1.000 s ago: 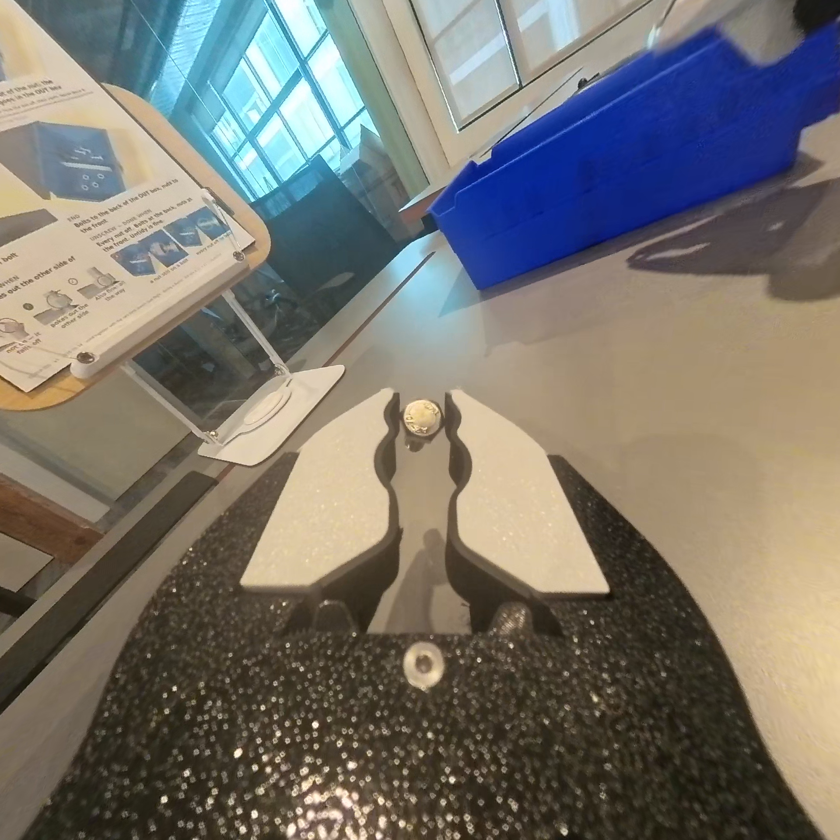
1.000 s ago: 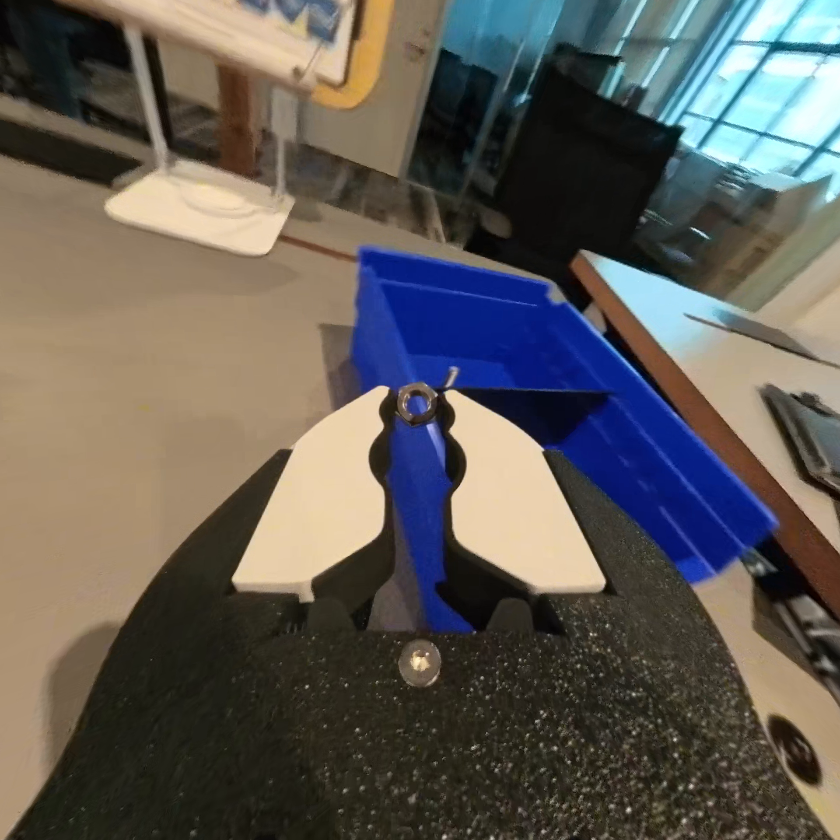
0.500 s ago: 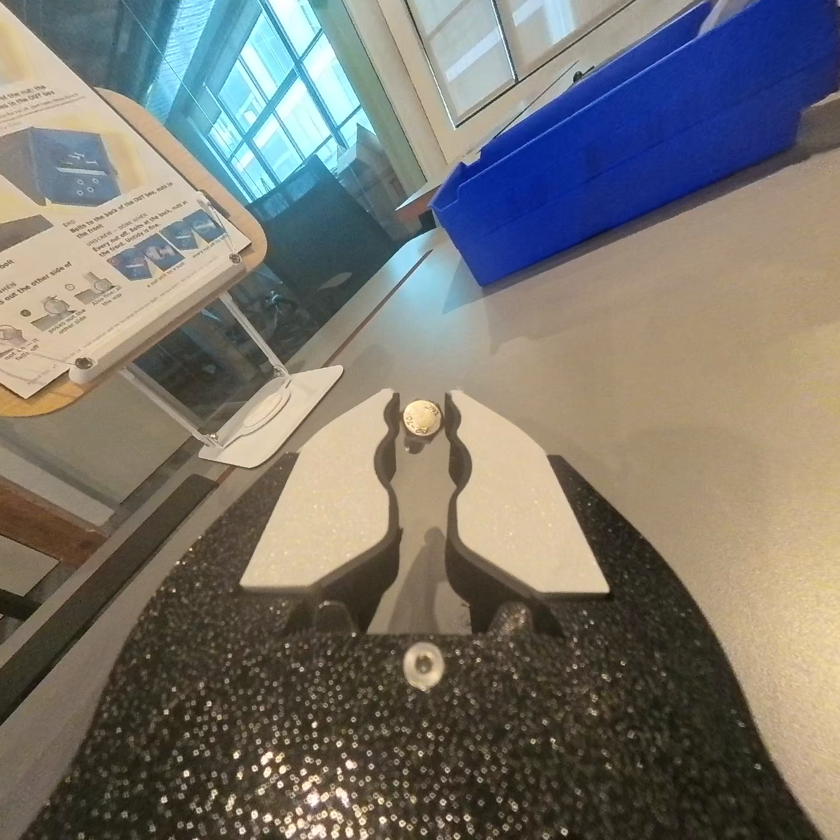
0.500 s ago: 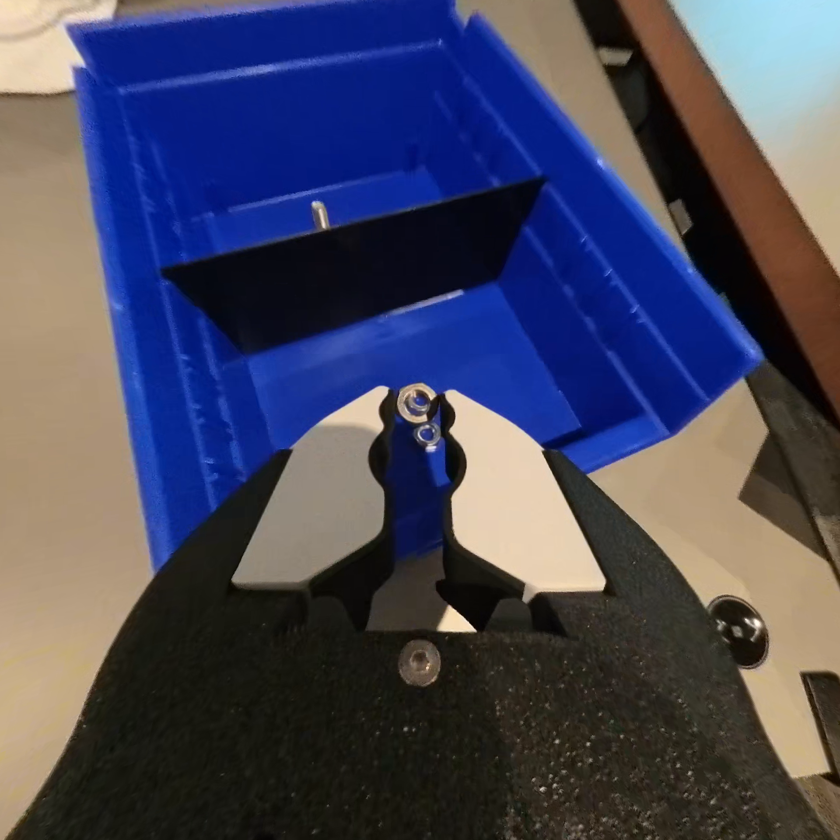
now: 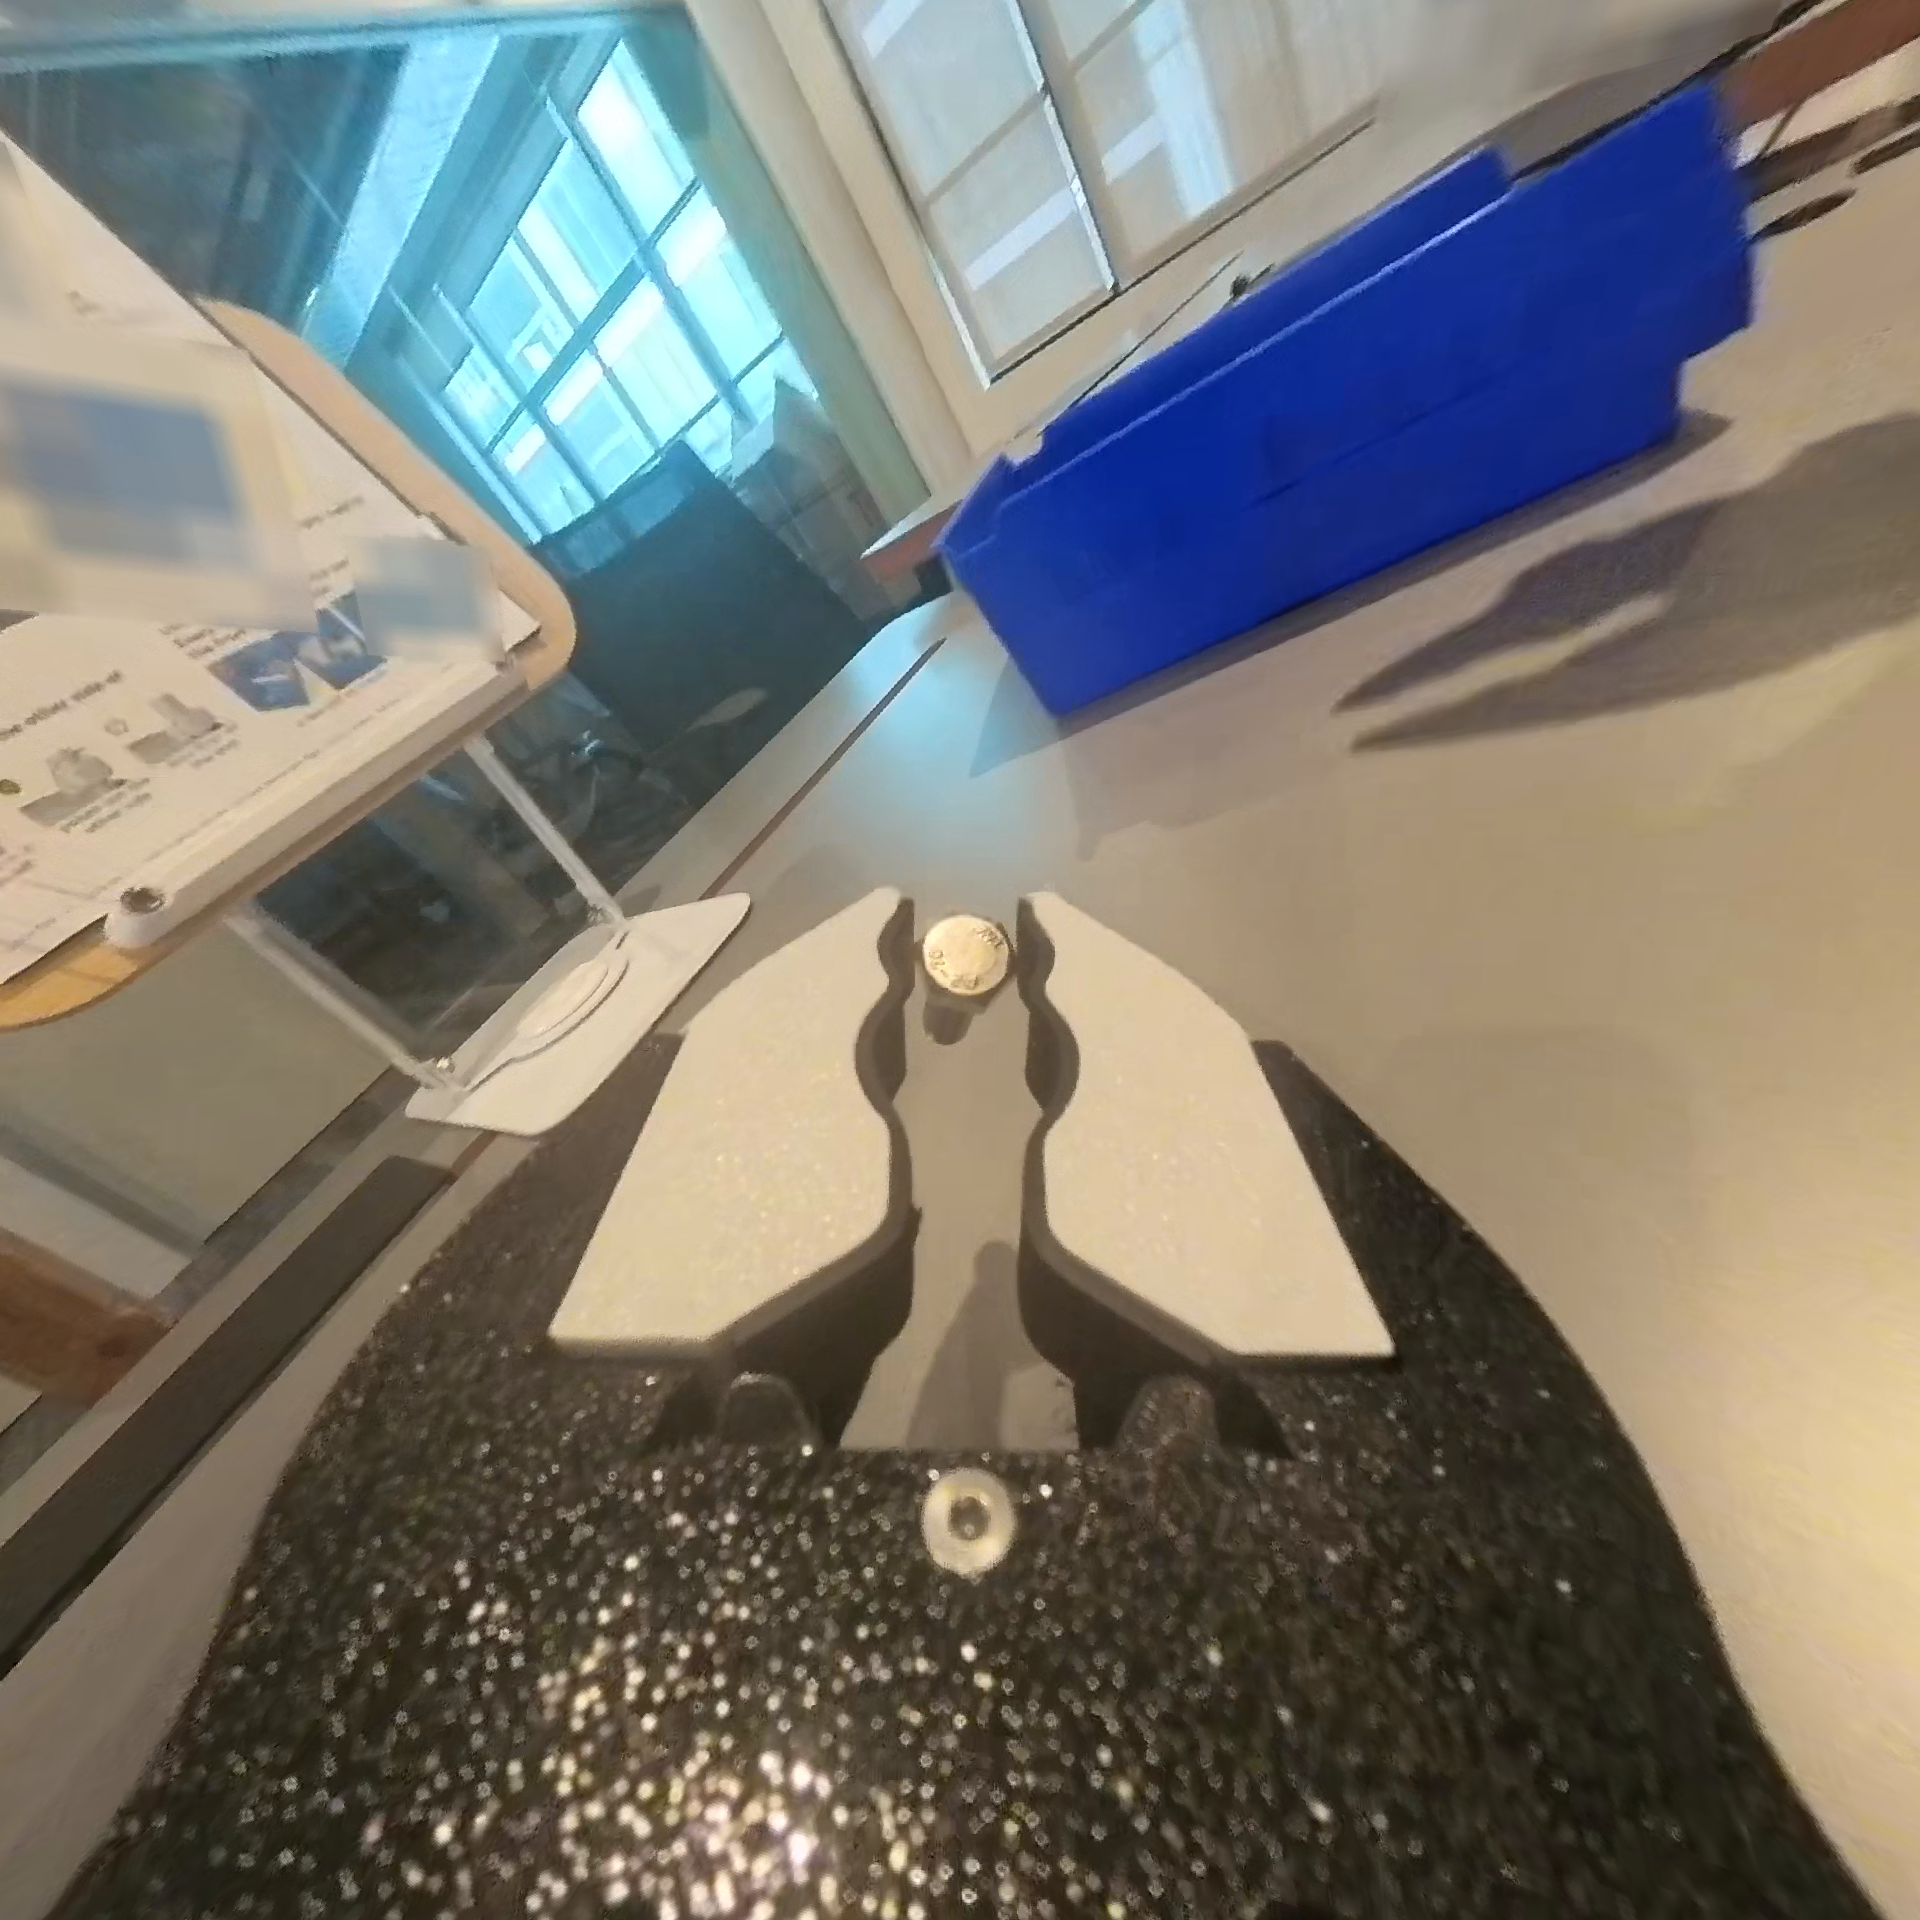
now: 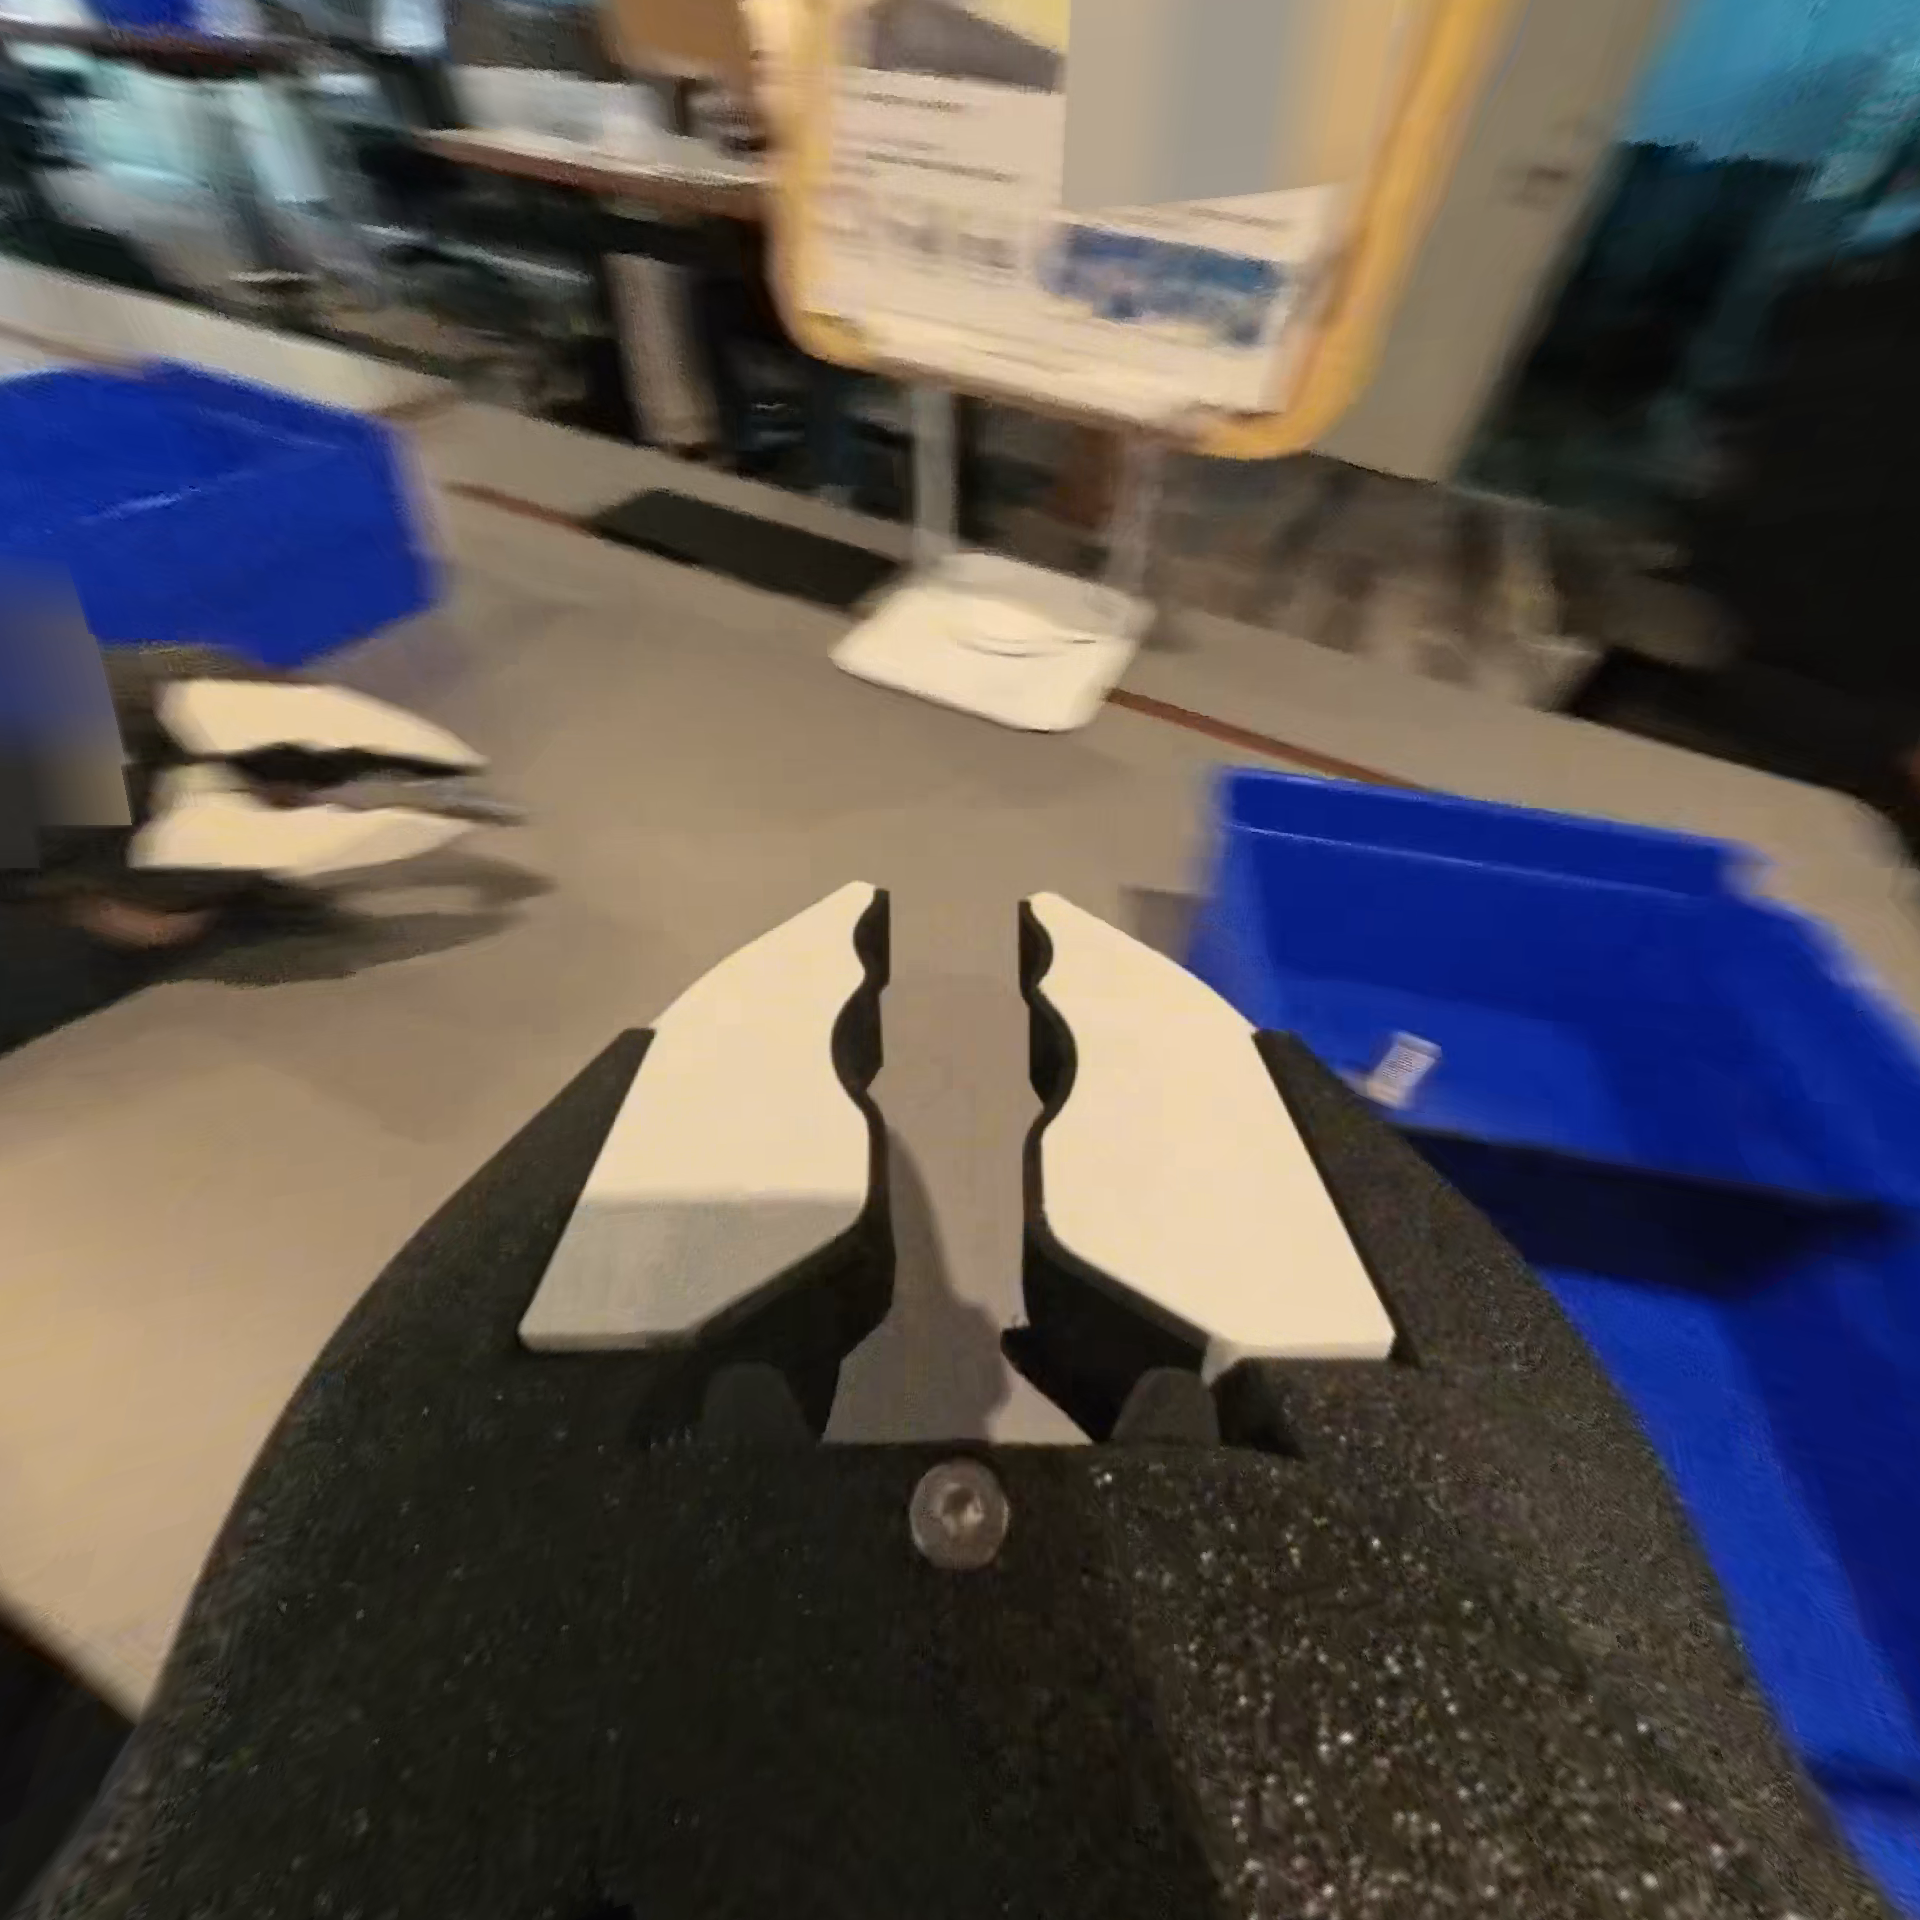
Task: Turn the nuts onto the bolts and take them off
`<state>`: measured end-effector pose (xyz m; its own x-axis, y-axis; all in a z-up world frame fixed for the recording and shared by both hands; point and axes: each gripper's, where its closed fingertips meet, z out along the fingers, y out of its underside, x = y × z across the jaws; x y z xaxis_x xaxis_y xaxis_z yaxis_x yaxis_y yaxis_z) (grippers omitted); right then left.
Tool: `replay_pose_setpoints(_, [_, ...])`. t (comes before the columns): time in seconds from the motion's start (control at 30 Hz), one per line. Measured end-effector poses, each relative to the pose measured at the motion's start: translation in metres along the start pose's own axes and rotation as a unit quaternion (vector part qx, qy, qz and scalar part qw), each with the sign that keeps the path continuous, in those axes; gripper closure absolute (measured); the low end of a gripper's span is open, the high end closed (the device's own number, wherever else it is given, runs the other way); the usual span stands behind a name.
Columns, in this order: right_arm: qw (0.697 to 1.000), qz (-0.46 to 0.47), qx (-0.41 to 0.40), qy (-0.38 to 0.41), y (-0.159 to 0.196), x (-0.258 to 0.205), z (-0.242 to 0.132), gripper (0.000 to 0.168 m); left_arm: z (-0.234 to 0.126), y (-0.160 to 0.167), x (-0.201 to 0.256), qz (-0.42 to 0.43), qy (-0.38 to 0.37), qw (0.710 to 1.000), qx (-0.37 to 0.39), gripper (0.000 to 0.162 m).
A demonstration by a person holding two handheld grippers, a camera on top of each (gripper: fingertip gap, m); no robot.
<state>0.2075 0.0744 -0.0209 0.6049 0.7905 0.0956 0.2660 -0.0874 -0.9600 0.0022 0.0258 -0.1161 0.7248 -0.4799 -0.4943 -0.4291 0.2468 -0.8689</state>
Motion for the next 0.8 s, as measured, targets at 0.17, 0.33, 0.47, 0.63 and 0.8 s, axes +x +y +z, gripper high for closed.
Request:
replay_pose_setpoints(0.17, [0.995, -0.06, -0.048, -0.07, 0.025, -0.058, 0.054, 0.145, -0.002, -0.006, 0.005, 0.001, 0.016, 1.0, 0.019, 0.144])
replay_pose_setpoints(0.33, [0.99, -0.109, -0.035, -0.082, 0.039, -0.088, 0.071, 0.147, -0.001, -0.007, 0.007, 0.001, 0.022, 1.0, 0.021, 0.144])
replay_pose_setpoints(0.47, [0.982, -0.064, -0.007, -0.18, 0.04, -0.129, 0.079, 0.147, -0.001, -0.015, 0.016, 0.015, 0.041, 0.998, 0.042, 0.144])
replay_pose_setpoints(0.63, [0.95, 0.031, -0.013, -0.31, 0.04, -0.162, 0.084, 0.143, -0.009, -0.038, 0.04, 0.003, 0.109, 0.988, 0.106, 0.144])
replay_pose_setpoints(0.8, [0.928, 0.046, -0.012, -0.37, 0.043, -0.178, 0.078, 0.144, -0.022, -0.06, 0.055, -0.116, 0.22, 0.954, 0.169, 0.144])
